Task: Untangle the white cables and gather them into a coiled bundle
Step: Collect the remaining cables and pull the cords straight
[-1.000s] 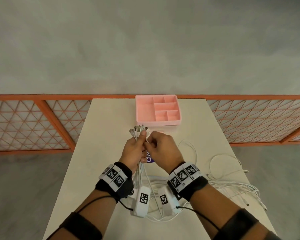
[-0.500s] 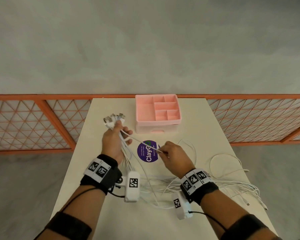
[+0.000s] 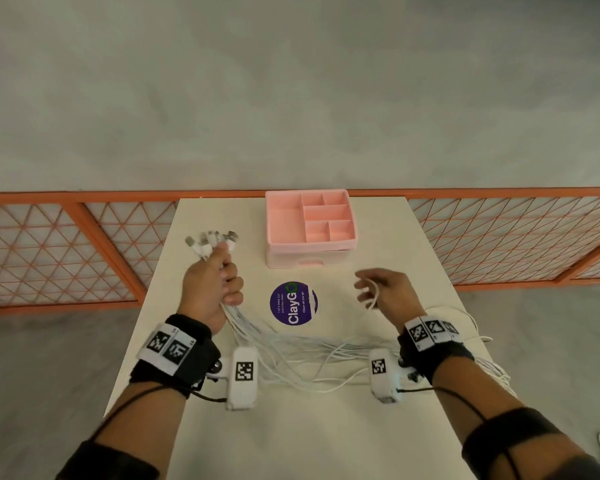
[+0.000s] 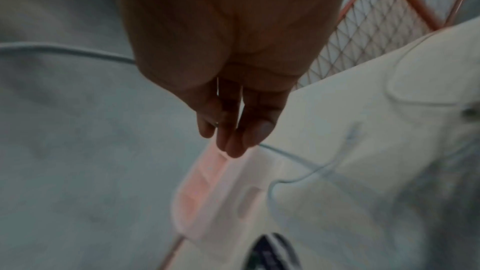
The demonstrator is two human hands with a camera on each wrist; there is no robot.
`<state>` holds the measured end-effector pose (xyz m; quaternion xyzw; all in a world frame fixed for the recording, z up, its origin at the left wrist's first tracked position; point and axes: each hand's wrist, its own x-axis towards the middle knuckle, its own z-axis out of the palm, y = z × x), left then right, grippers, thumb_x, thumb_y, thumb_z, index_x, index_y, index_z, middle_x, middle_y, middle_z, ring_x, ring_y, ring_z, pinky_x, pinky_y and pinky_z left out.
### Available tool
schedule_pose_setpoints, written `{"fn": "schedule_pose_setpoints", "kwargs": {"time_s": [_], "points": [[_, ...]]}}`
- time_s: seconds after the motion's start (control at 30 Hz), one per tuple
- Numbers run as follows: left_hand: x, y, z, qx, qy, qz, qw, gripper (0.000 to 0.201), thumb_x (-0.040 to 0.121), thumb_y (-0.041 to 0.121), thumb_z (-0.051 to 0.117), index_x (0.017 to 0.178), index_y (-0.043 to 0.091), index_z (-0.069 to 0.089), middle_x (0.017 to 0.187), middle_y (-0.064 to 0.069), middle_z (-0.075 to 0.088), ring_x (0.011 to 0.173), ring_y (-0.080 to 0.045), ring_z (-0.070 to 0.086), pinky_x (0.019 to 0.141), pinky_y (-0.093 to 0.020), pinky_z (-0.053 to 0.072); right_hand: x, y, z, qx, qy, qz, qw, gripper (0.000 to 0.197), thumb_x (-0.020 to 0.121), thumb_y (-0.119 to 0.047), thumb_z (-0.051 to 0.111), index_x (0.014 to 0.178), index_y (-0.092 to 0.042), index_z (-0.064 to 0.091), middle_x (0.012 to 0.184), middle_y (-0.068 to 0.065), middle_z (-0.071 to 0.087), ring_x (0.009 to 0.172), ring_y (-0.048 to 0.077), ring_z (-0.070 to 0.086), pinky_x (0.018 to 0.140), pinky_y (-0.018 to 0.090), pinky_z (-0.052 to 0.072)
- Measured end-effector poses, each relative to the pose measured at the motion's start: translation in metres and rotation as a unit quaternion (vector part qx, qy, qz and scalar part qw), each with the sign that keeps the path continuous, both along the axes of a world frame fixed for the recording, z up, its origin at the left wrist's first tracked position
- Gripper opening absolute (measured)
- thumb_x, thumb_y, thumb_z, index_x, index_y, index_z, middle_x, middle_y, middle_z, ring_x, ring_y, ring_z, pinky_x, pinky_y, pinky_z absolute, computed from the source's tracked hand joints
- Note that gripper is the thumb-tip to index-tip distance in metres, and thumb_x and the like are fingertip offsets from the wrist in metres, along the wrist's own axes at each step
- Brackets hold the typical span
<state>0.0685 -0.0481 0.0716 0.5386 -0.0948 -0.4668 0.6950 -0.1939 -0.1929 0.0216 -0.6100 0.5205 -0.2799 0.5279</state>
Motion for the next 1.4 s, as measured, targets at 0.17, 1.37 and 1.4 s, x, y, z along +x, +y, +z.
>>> {"fn": "schedule_pose_setpoints", "kwargs": {"time_s": [0.17, 1.37, 1.4], "points": [[-0.037, -0.009, -0.005, 0.035, -0.047, -0.053, 0.997, 0.032, 0.099, 0.038, 0.058, 0.074, 0.021, 0.046, 0.054, 0.006, 0.031, 0.042, -0.009, 0.023, 0.039, -0.018, 0.018, 0.039, 0.024, 0.051, 0.048, -0.201, 0.043, 0.978, 0.026, 0.096, -0.008, 0.049, 0.098, 0.007, 0.07, 0.105, 0.021, 0.072, 0.075, 0.029, 0.068, 0.065, 0.032, 0.054], [-0.047, 0.017, -0.041, 0.106, -0.145, -0.148, 0.972, 0.027, 0.078, 0.004, 0.081, 0.082, 0.01, 0.055, 0.08, -0.019, 0.058, 0.048, -0.015, 0.031, 0.04, -0.019, 0.025, 0.037, -0.044, 0.042, 0.226, -0.315, -0.231, 0.892, 0.025, 0.099, -0.022, 0.054, 0.08, -0.008, 0.06, 0.053, 0.001, 0.051, 0.049, 0.017, 0.052, 0.053, 0.026, 0.05], [-0.043, 0.016, -0.042, 0.109, -0.146, -0.143, 0.973, 0.027, 0.079, 0.004, 0.081, 0.082, 0.01, 0.054, 0.08, -0.018, 0.056, 0.046, -0.013, 0.03, 0.04, -0.019, 0.025, 0.032, -0.046, 0.041, 0.231, -0.308, -0.234, 0.893, 0.032, 0.1, -0.031, 0.054, 0.078, -0.008, 0.06, 0.055, 0.002, 0.053, 0.051, 0.018, 0.054, 0.055, 0.027, 0.051]]}}
